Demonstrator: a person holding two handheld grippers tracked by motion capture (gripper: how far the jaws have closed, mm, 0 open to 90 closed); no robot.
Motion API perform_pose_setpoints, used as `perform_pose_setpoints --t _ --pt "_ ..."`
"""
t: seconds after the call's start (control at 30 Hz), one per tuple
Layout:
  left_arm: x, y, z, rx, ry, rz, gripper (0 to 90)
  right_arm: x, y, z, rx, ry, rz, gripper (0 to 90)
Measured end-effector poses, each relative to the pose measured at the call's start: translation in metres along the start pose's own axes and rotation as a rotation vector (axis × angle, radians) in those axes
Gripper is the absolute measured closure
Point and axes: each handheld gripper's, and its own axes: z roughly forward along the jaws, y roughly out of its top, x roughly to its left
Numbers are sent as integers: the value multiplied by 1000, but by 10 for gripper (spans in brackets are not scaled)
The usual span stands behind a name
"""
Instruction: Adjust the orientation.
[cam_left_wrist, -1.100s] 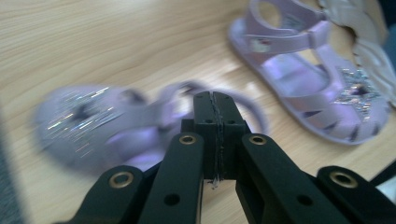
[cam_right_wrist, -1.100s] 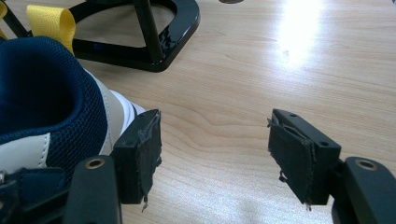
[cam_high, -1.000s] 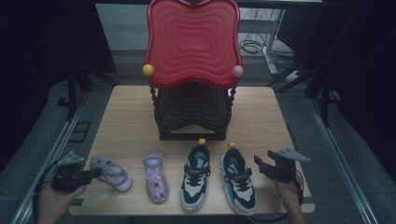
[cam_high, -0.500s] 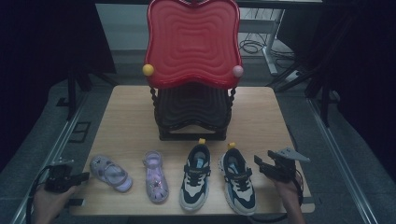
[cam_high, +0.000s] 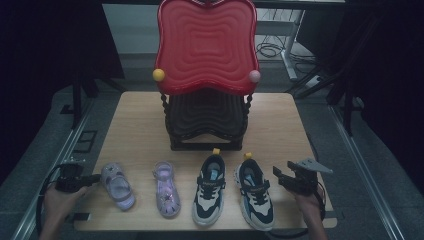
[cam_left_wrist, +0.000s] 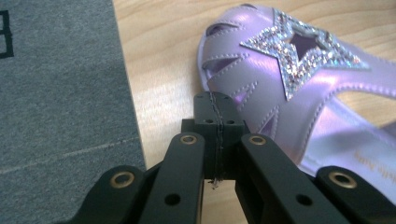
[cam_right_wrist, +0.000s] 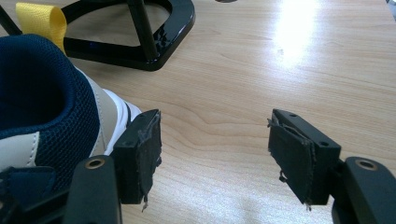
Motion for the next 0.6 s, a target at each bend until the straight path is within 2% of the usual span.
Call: perform_pose_setpoints --t 0.3,0.5,0.6 --pt "-1 16 11 9 -15 16 897 0 1 -1 -5 1 -3 348" --pt "-6 24 15 23 -13 45 897 1 0 -3 -9 -1 2 348" --pt "-5 27 17 29 -37 41 897 3 1 -3 -9 5 1 348"
